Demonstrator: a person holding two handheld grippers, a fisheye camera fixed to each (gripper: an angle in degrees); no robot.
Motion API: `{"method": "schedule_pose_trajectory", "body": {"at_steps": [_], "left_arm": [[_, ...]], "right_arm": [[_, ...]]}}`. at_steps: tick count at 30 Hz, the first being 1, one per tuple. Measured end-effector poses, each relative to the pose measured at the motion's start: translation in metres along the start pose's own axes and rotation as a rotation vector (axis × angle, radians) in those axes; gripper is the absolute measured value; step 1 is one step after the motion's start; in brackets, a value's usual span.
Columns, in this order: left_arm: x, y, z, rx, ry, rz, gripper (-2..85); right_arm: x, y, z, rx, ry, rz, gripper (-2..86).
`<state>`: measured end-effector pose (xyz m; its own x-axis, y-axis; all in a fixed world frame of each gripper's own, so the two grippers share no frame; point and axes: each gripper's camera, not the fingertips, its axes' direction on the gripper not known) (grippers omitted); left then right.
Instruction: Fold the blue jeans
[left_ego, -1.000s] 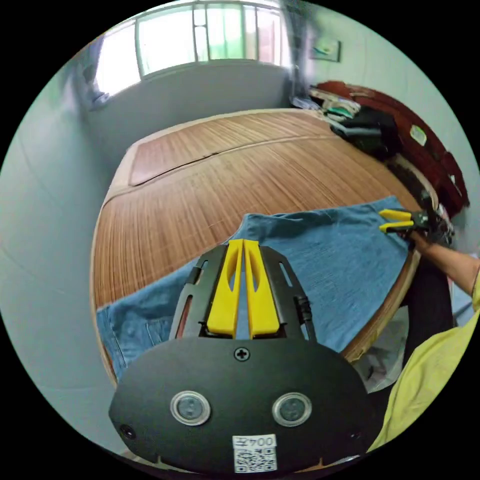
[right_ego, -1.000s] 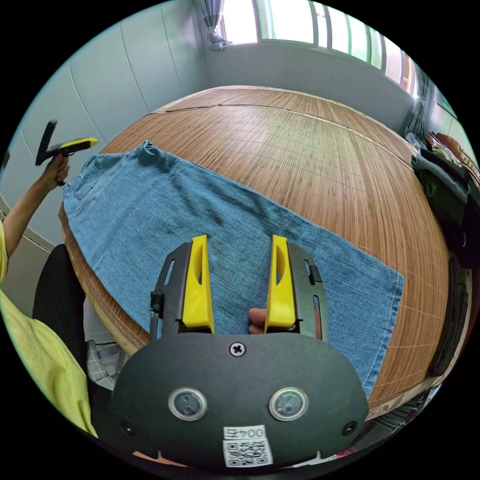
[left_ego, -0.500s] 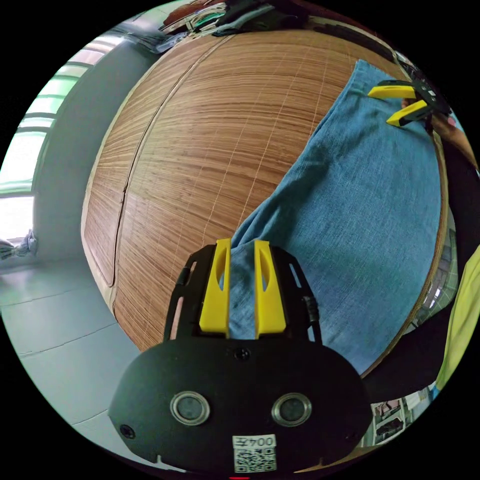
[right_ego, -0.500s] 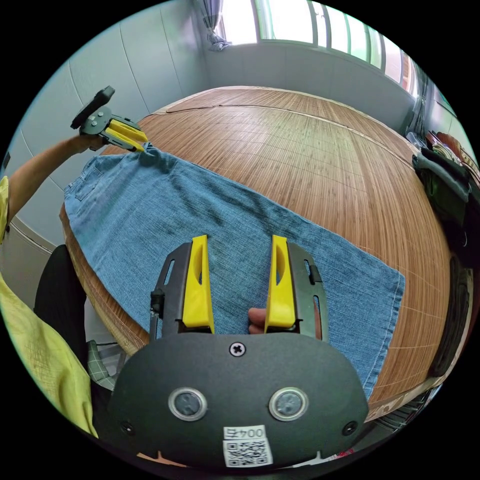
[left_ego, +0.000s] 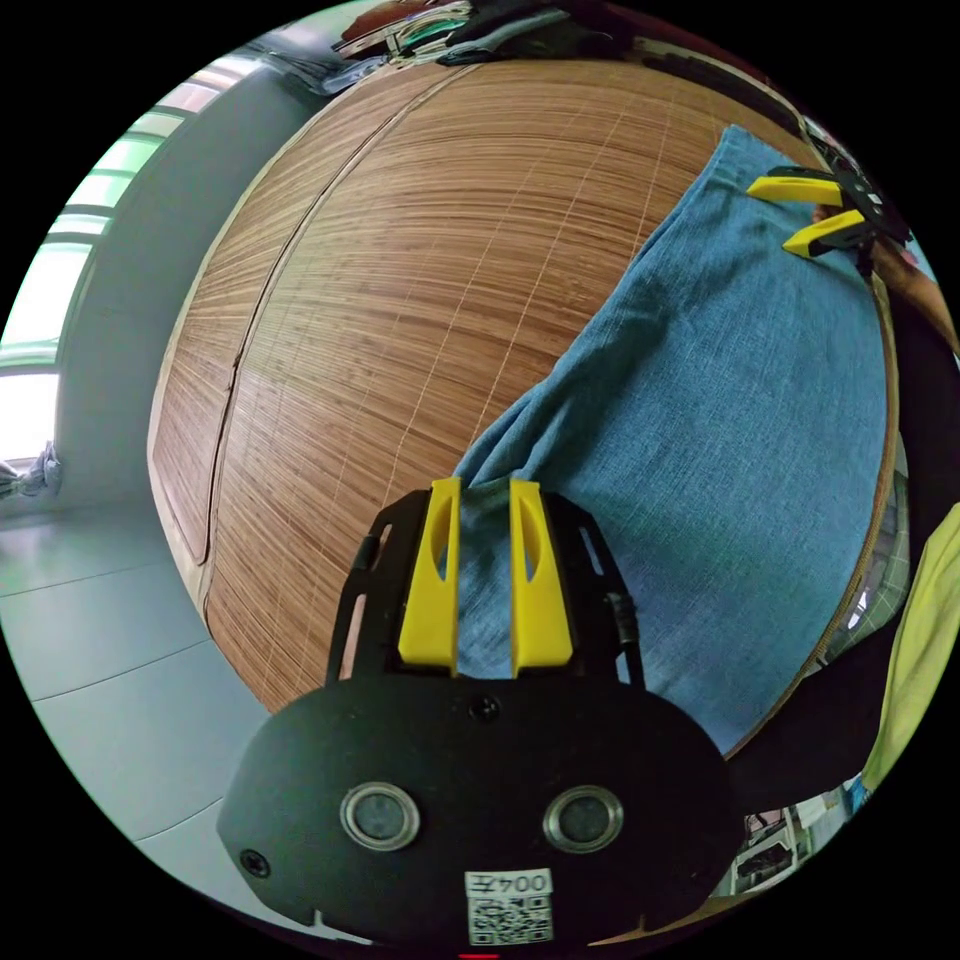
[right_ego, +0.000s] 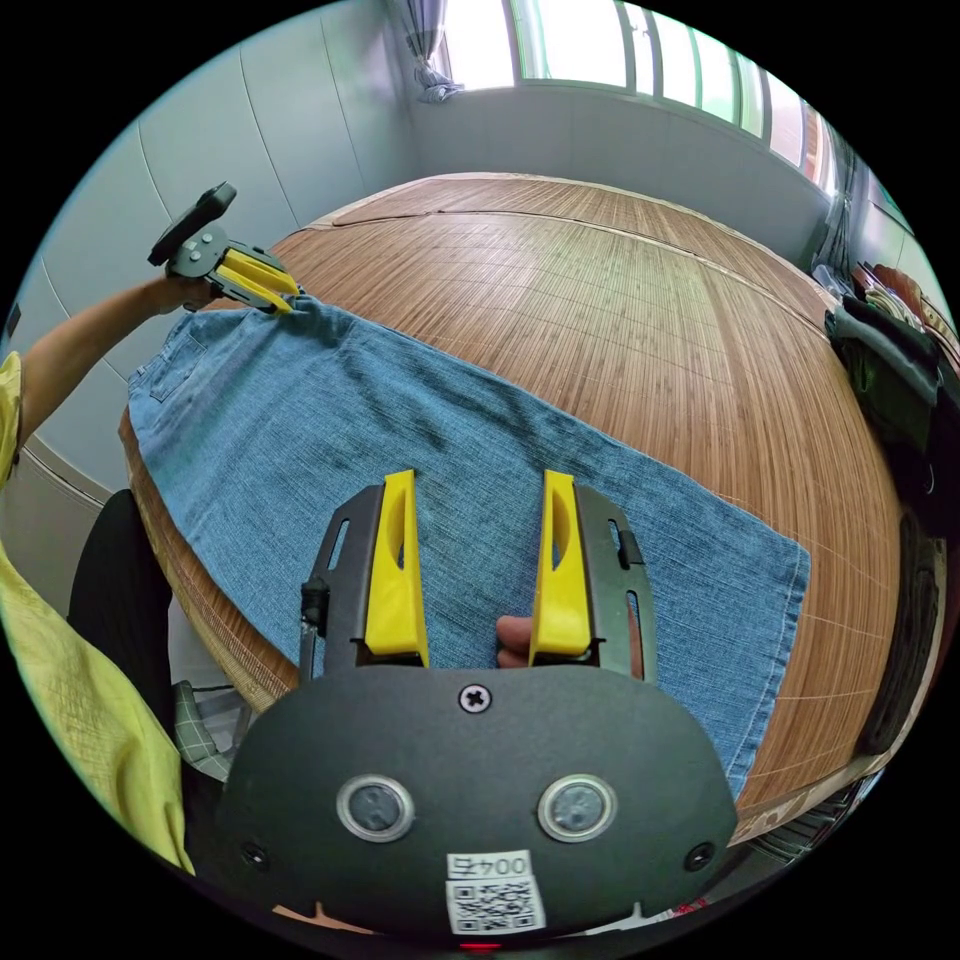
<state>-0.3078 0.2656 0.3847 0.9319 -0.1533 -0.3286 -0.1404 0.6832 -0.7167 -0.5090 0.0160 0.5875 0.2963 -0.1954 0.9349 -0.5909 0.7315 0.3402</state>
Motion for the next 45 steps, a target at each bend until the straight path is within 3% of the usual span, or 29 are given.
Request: {"method": "schedule_pose_trajectory", "body": {"at_steps": [12, 21, 26, 30, 34, 42, 45], "left_arm": [[-0.037, 0.022, -0.008, 0.092, 0.034, -0.122, 1.2], [-0.111, 0.076, 0.037, 0.204, 0.489, -0.501, 0.6], [-0.140, 0.153, 0.035, 0.467, 0.709, -0.783, 0.2], [-0.107, 0.201, 0.020, 0.582, 0.685, -0.882, 0.2], [-0.029, 0.229, 0.025, 0.485, 0.426, -0.971, 0.2], [-0.011, 0.235, 0.050, 0.403, 0.438, -0.974, 0.6], [-0.008, 0.240, 0.053, 0.409, 0.445, -0.977, 0.6]], "right_arm": [[-0.015, -0.003, 0.004, 0.002, -0.004, 0.002, 17.2], [-0.024, -0.008, 0.007, 0.002, -0.009, 0.004, 17.3], [-0.029, -0.012, 0.008, 0.003, -0.011, 0.004, 17.3], [-0.032, -0.015, 0.009, 0.004, -0.009, 0.003, 17.3], [-0.036, -0.020, 0.009, 0.003, 0.001, -0.003, 17.2], [-0.034, -0.042, -0.003, -0.027, -0.001, 0.039, 13.4], [-0.061, -0.073, -0.021, 0.087, -0.091, -0.013, 13.4]]}}
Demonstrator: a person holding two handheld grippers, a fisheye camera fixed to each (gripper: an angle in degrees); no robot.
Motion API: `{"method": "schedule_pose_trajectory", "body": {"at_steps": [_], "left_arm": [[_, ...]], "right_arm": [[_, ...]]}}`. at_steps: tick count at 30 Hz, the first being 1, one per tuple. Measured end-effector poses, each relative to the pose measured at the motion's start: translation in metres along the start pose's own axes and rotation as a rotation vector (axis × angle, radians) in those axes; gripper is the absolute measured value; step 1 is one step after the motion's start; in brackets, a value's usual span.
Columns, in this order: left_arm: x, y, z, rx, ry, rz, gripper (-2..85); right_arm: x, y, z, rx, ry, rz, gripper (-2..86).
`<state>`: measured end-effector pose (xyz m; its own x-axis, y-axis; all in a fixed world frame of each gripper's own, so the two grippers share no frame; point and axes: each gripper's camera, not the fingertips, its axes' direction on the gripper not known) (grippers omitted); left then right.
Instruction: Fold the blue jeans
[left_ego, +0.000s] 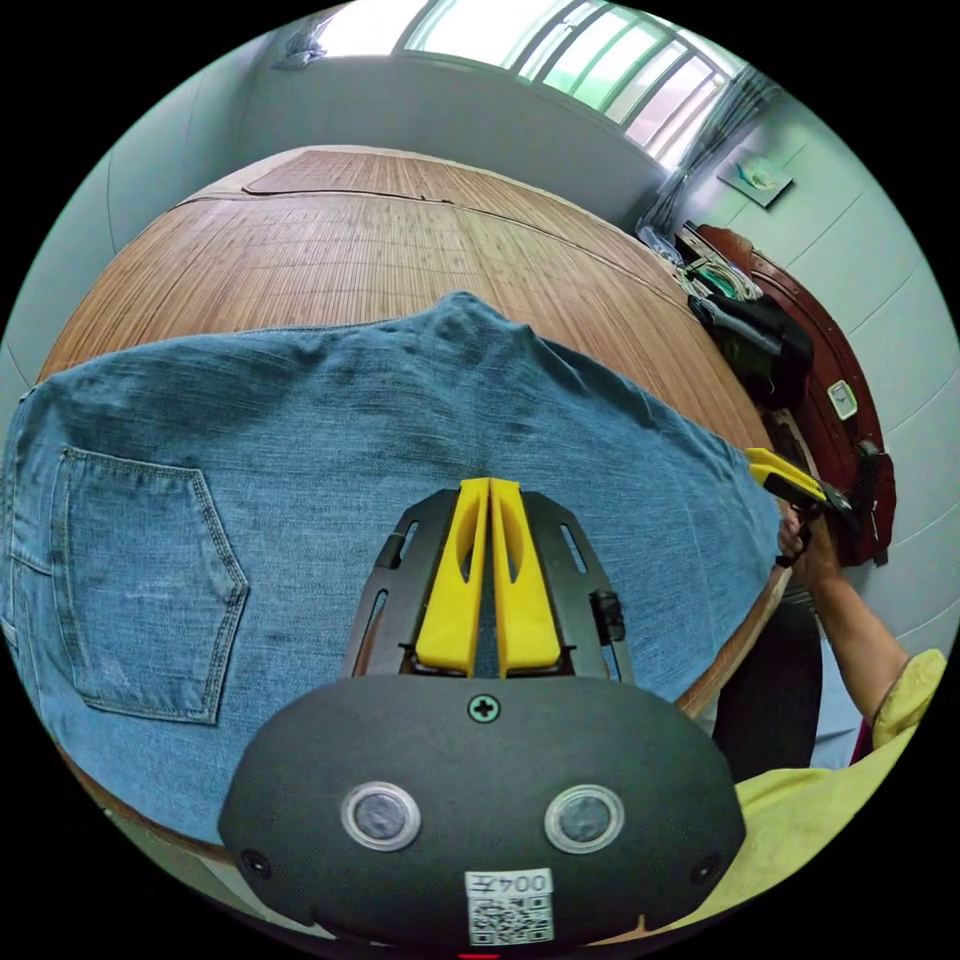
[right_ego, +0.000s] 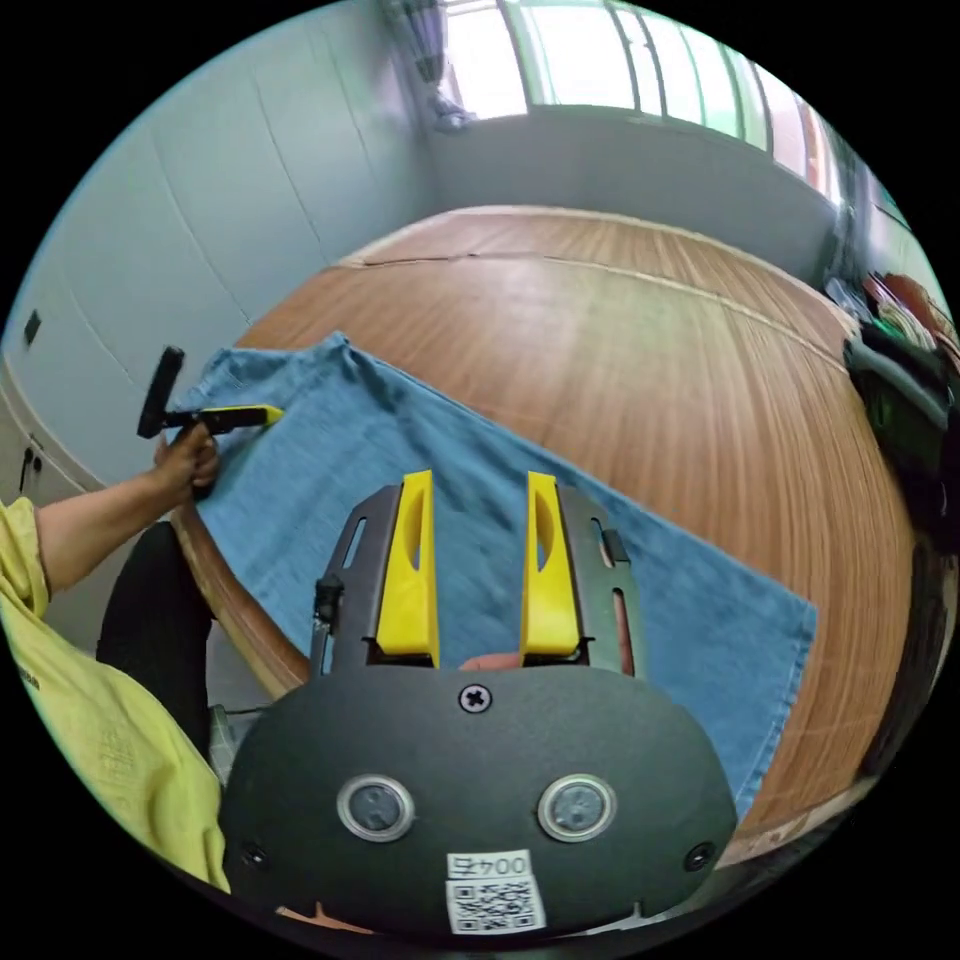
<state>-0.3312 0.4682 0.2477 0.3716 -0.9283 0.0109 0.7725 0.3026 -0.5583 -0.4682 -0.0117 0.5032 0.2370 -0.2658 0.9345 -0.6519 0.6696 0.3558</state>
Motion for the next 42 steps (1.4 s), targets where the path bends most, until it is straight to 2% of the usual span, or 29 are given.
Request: {"method": "schedule_pose_trajectory", "body": {"at_steps": [7, 9, 14, 16, 17, 19, 24, 29, 35, 42], "left_arm": [[0.011, 0.013, 0.000, 0.003, -0.087, 0.046, 0.4], [0.011, 0.016, -0.001, 0.004, -0.095, 0.051, 0.4], [0.008, 0.026, -0.002, 0.004, -0.085, 0.046, 0.4], [0.006, 0.029, -0.003, 0.004, -0.078, 0.042, 0.4], [0.005, 0.031, -0.003, 0.004, -0.076, 0.041, 0.4], [0.005, 0.034, -0.004, 0.003, -0.078, 0.041, 0.5], [0.005, 0.042, -0.006, 0.002, -0.090, 0.046, 0.5], [-0.001, 0.051, -0.011, -0.003, -0.066, 0.032, 0.6], [-0.013, 0.057, -0.021, -0.032, 0.019, -0.021, 0.6], [0.025, 0.091, -0.041, -0.035, 0.062, 0.088, 0.7]], "right_arm": [[-0.079, -0.105, 0.078, -0.135, -0.052, -0.209, 13.3], [-0.073, -0.114, 0.102, -0.229, -0.025, -0.215, 11.0], [-0.019, -0.108, 0.060, -0.150, 0.012, -0.114, 12.2], [-0.003, -0.093, 0.062, -0.219, 0.043, -0.110, 12.2], [0.009, -0.084, 0.049, -0.167, 0.015, -0.096, 12.4], [0.034, -0.075, 0.023, -0.187, -0.018, -0.015, 12.9], [0.128, 0.006, -0.092, -0.037, -0.129, 0.245, 13.4], [0.280, 0.149, -0.181, 0.122, -0.270, 0.693, 13.2], [0.362, 0.218, -0.188, 0.194, -0.415, 0.942, 14.2], [0.390, 0.224, -0.168, 0.188, -0.534, 0.982, 14.5]]}}
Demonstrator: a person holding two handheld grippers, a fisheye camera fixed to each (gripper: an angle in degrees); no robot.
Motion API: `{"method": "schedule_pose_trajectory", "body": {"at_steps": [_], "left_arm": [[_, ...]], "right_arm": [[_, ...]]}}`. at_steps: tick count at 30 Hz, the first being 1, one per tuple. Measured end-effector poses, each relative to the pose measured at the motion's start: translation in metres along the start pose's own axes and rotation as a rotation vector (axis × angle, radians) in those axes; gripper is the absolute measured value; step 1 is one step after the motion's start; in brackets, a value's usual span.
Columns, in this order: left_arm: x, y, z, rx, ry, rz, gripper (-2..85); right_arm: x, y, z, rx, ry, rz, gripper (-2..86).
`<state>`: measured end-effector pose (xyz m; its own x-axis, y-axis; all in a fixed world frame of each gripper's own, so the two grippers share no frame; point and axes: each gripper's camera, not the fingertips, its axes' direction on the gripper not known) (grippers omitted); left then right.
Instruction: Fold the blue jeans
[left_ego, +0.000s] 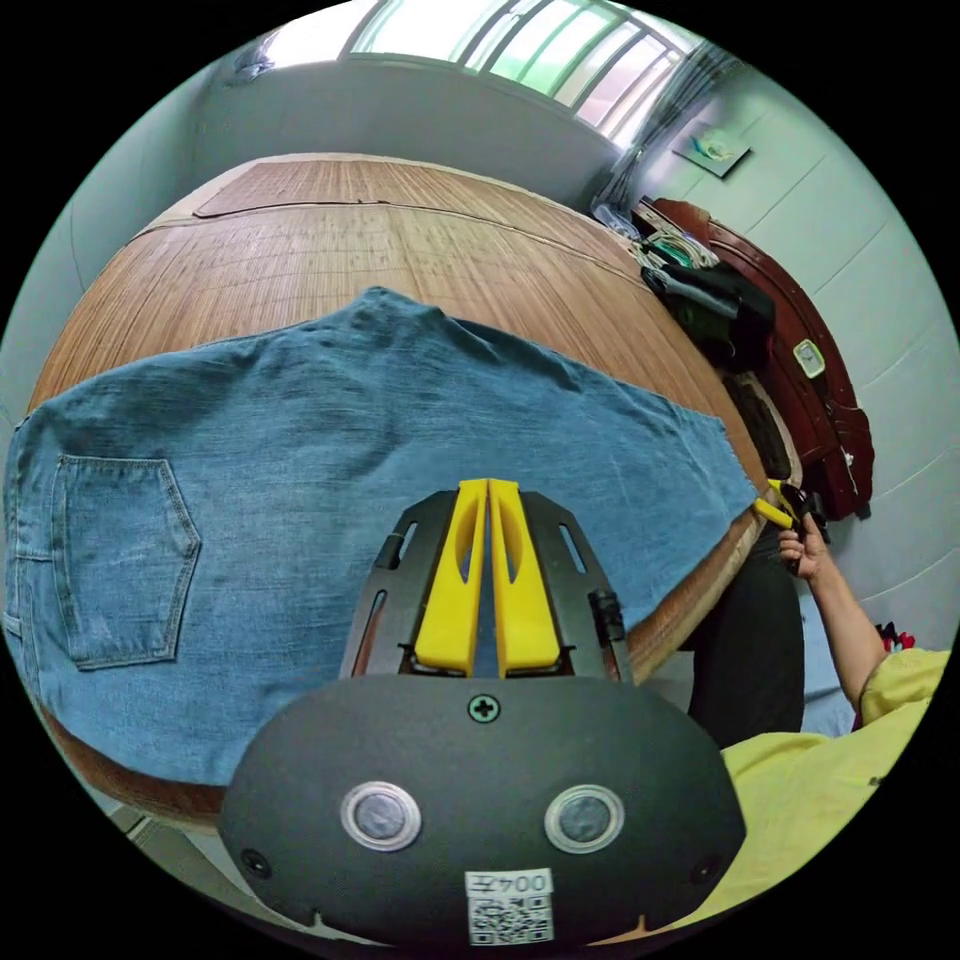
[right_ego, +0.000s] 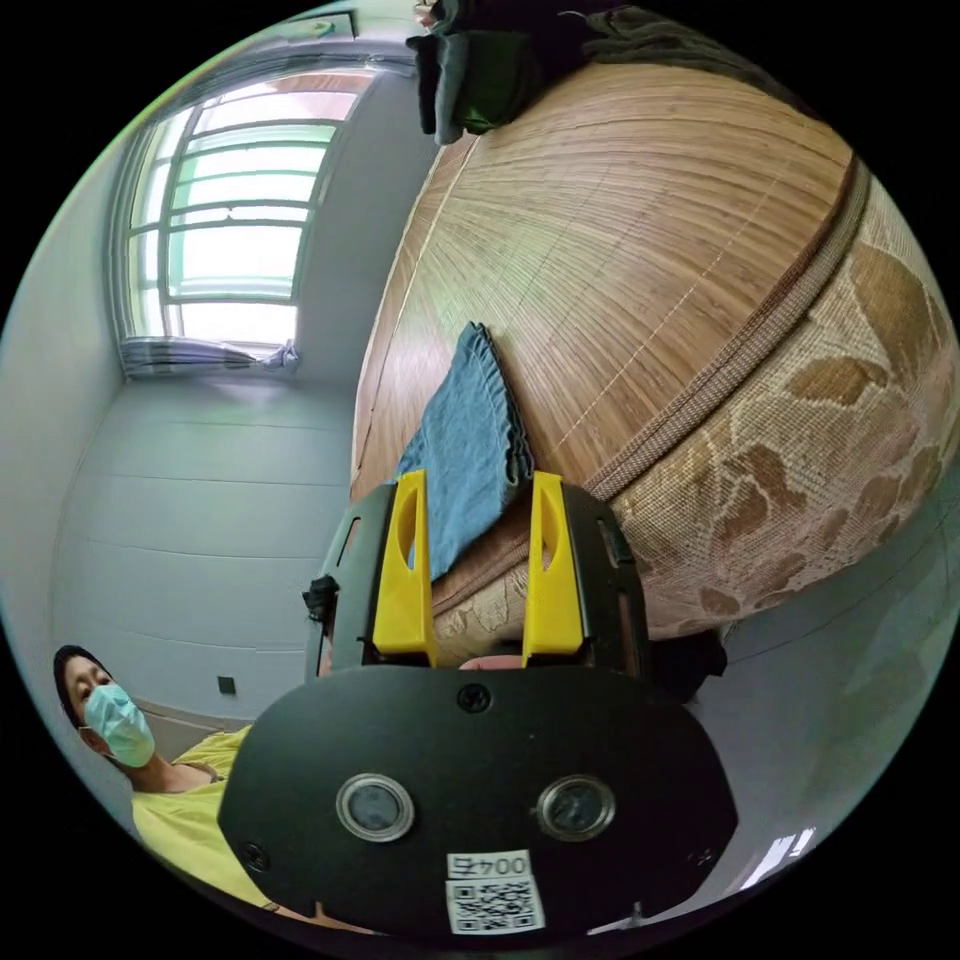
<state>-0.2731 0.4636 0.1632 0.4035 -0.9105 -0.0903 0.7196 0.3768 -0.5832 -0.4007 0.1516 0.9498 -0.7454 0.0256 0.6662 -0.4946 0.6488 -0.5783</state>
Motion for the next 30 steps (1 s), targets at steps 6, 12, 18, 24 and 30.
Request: {"method": "schedule_pose_trajectory", "body": {"at_steps": [6, 12, 18, 24, 30], "left_arm": [[0.022, 0.034, 0.009, -0.054, 0.012, 0.044, 0.7], [0.018, 0.049, 0.003, -0.020, 0.016, 0.026, 0.6], [0.036, 0.053, -0.015, 0.010, -0.017, 0.050, 0.7], [0.066, 0.052, -0.007, 0.009, 0.061, 0.112, 0.7], [0.069, 0.056, 0.002, -0.047, 0.072, 0.141, 0.6]], "right_arm": [[0.007, -0.015, 0.021, -0.045, -0.073, -0.005, 13.5], [0.011, -0.017, 0.044, -0.005, -0.116, 0.006, 5.8], [-0.069, 0.004, 0.046, 0.068, -0.091, -0.195, 1.8], [-0.194, 0.030, 0.073, 0.006, -0.120, -0.419, 0.8], [-0.319, 0.067, 0.140, -0.084, -0.182, -0.598, 0.7]]}}
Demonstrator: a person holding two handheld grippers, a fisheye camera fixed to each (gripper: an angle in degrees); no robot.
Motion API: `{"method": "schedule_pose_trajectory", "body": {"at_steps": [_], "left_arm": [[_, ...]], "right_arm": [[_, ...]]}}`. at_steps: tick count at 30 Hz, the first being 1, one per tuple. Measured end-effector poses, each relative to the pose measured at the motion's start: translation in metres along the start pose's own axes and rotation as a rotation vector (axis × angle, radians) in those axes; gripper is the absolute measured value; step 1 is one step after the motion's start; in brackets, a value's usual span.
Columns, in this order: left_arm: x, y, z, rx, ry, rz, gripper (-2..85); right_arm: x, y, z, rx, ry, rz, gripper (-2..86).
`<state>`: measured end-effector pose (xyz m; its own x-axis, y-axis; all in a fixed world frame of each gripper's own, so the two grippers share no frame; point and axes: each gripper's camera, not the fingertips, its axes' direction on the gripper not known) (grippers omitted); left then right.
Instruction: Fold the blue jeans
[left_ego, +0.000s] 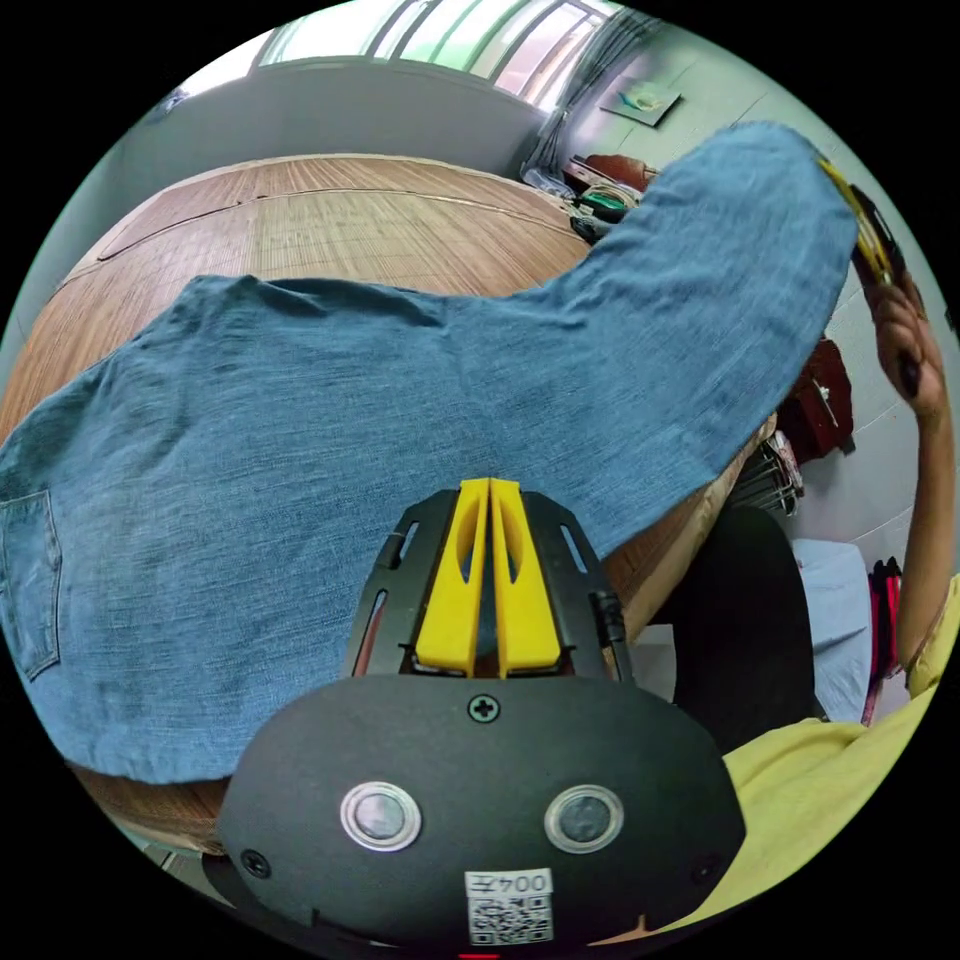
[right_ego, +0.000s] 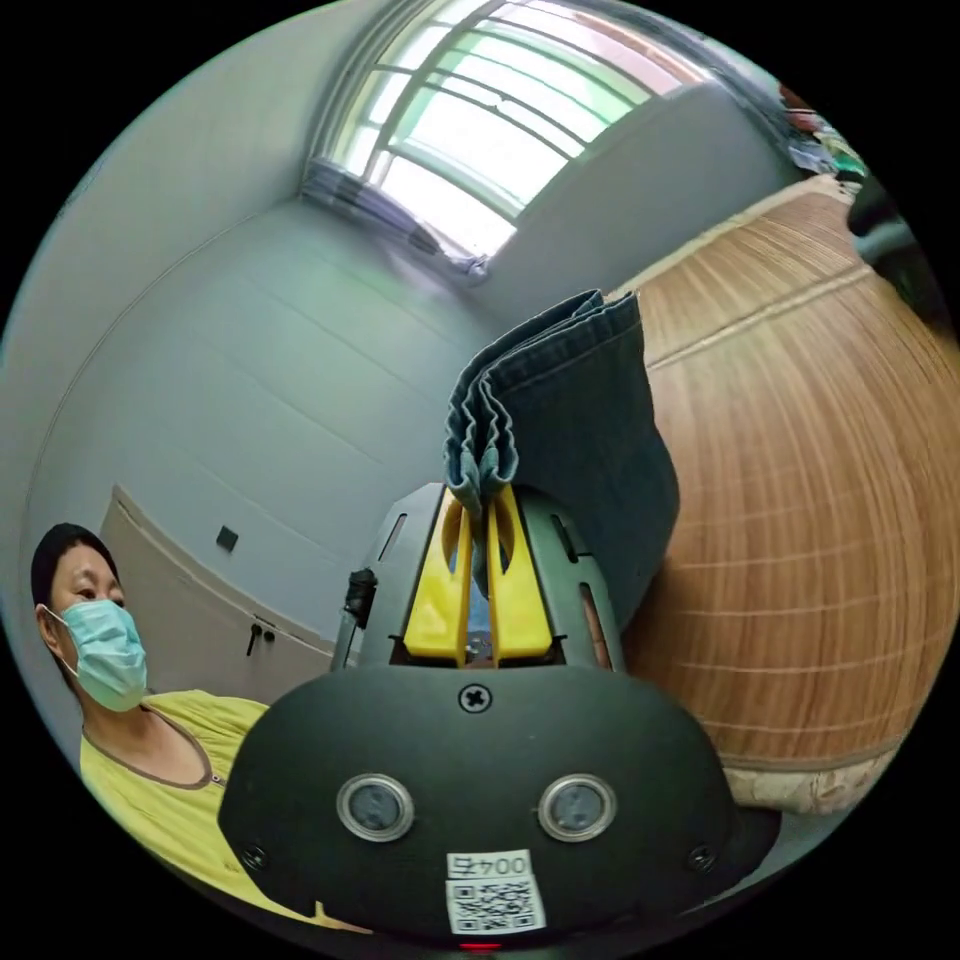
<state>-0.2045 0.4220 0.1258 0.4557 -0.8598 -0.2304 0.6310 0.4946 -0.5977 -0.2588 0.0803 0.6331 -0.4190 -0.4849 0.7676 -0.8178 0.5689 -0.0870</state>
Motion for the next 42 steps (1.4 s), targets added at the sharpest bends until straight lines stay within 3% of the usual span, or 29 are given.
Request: {"method": "schedule_pose_trajectory", "body": {"at_steps": [11, 20, 23, 27, 35, 42], "left_arm": [[-0.101, 0.079, -0.127, 0.208, 0.090, -0.188, 1.3], [-0.196, 0.155, -0.213, 0.343, 0.116, -0.419, 6.1], [-0.215, 0.176, -0.230, 0.386, 0.116, -0.507, 7.4], [-0.232, 0.203, -0.249, 0.485, 0.123, -0.630, 8.4], [-0.266, 0.213, -0.266, 0.559, 0.105, -0.832, 12.2], [-0.277, 0.189, -0.261, 0.550, 0.130, -0.886, 11.9]], "right_arm": [[-0.131, 0.014, 0.283, -0.322, -0.098, -0.214, 1.3], [-0.095, 0.132, 0.533, -0.739, -0.045, -0.255, 7.3], [-0.081, 0.131, 0.515, -0.661, -0.134, -0.247, 9.5], [-0.029, 0.112, 0.455, -0.579, 0.004, -0.237, 10.9], [0.185, 0.121, 0.306, -0.461, 0.201, 0.175, 12.6], [0.243, 0.129, 0.326, -0.506, 0.087, 0.259, 13.4]]}}
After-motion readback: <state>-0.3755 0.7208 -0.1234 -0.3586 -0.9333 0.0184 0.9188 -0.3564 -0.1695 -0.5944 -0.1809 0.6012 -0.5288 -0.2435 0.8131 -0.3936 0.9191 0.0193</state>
